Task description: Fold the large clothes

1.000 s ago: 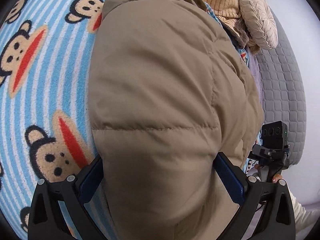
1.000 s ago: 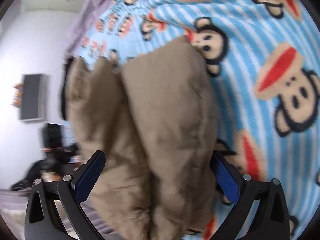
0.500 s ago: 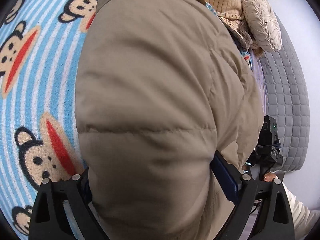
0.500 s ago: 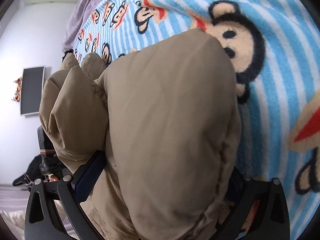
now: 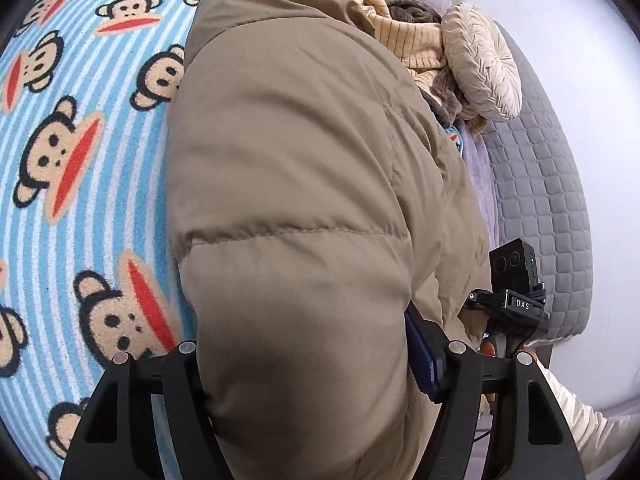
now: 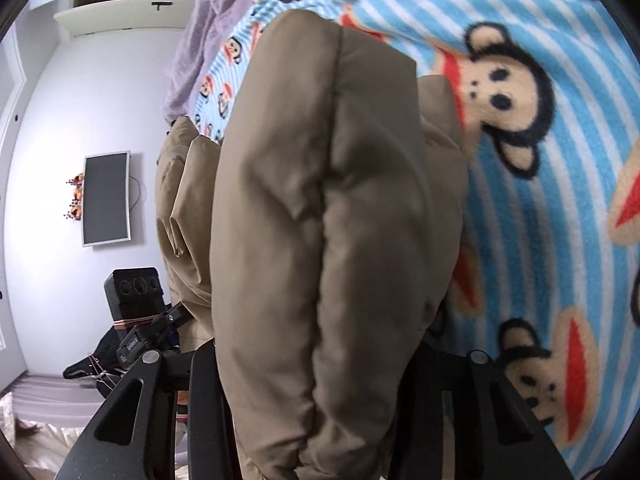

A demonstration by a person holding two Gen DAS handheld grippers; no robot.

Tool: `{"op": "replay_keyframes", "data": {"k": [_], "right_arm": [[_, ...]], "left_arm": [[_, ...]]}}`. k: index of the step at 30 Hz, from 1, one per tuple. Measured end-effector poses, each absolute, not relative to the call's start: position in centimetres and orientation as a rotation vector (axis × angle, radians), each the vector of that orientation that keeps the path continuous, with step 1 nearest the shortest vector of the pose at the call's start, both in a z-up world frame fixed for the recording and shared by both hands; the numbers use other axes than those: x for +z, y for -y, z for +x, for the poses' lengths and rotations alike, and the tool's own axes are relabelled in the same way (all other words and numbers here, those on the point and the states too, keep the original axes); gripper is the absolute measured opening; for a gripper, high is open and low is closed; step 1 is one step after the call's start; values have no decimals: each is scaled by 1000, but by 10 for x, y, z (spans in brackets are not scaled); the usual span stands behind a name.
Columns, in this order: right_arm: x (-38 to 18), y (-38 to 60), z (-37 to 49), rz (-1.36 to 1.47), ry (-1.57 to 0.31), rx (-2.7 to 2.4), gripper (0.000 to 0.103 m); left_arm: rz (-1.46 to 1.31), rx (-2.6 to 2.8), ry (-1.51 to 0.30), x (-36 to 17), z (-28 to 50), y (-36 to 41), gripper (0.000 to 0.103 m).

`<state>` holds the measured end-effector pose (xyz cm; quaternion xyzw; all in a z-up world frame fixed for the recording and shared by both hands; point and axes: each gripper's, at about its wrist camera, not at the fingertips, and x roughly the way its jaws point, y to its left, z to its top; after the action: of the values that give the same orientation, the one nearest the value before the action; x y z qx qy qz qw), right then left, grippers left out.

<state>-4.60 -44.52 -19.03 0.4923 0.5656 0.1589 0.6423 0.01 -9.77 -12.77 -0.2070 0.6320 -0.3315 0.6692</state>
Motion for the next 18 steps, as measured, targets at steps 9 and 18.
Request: {"op": "replay_keyframes", "data": {"k": [9,18], "right_arm": [[-149,385,-23,1113,-1191,342,44],[-139,294,48,1096,-1168,445,44]], "left_arm": [[-465,-777,-1380,-95,54,16,73],[-428,-626,-1281,-83,130,-93,73]]}}
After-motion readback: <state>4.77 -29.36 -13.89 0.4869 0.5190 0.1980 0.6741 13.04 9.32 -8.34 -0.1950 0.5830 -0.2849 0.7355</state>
